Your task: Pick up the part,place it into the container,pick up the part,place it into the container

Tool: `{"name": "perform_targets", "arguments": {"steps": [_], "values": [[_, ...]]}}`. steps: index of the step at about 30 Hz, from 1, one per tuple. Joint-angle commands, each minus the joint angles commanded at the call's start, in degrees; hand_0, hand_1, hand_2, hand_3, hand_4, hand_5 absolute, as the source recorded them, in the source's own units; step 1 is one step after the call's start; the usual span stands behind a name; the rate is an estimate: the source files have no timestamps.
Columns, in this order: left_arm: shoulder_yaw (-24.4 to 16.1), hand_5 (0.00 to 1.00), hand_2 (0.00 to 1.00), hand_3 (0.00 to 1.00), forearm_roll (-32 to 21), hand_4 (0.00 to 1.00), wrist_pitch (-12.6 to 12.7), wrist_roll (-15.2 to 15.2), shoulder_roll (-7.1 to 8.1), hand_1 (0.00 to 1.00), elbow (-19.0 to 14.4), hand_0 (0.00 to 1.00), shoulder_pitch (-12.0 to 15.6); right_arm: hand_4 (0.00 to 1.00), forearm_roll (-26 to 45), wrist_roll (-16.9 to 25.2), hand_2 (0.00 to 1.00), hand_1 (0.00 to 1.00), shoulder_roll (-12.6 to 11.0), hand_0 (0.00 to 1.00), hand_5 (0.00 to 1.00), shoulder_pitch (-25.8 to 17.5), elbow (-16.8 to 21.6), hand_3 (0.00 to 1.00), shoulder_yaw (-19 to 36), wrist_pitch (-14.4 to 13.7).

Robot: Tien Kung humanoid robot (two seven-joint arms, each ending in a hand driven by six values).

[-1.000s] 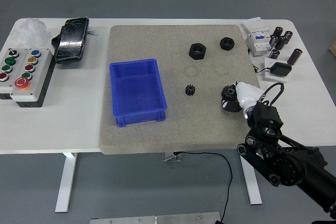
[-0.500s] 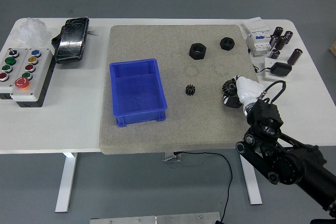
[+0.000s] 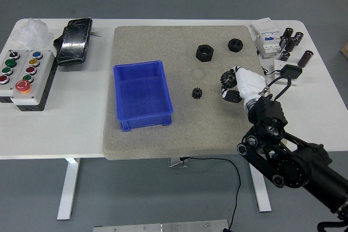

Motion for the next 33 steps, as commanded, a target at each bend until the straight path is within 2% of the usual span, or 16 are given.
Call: {"name": "perform_targets", "arguments": {"steps": [10,21,22,27,28,33], "values": [[0.0,0.341,0.550,0.615,-0.1,0.612,0.0,0.2,0.25,0.546,0.0,0.614,-0.1,0.481,3.2,2.4,0.334,0.502,3.3,0.407,0.054,5.7,1.9,0.625,-8.1,-2.3],[0.2,0.341,0.550,0.615,-0.2,0.612,0.1,0.4,0.41,0.544,0.0,0.614,-0.3,0.478,5.7,3.3,0.333,0.502,6.3,0.404,0.056,11.0,1.5,0.623,-19.3,-3.3],[0.2,0.340,0.550,0.615,-0.3,0.612,0.1,0.4,0.44,0.545,0.0,0.614,-0.3,0.420,6.0,3.2,0.595,0.604,6.5,0.446,0.111,11.4,1.4,0.690,-20.5,-3.2],[0.3,0.340,0.550,0.615,-0.3,0.612,0.1,0.4,0.46,0.545,0.0,0.614,-0.5,0.420,5.3,1.2,0.595,0.604,7.4,0.446,0.111,12.6,0.6,0.690,-23.6,-2.0],[0.3,0.341,0.550,0.615,-0.3,0.613,0.1,0.4,0.44,0.545,0.0,0.614,-0.5,0.653,4.5,0.6,0.858,0.750,7.5,0.479,0.207,12.7,0.7,0.984,-23.7,-2.2],[0.3,0.341,0.550,0.615,-0.3,0.613,0.1,0.4,0.38,0.545,0.0,0.614,-0.4,0.653,2.4,-0.1,0.858,0.750,7.6,0.479,0.207,13.0,0.9,0.984,-23.3,-2.8]]}}
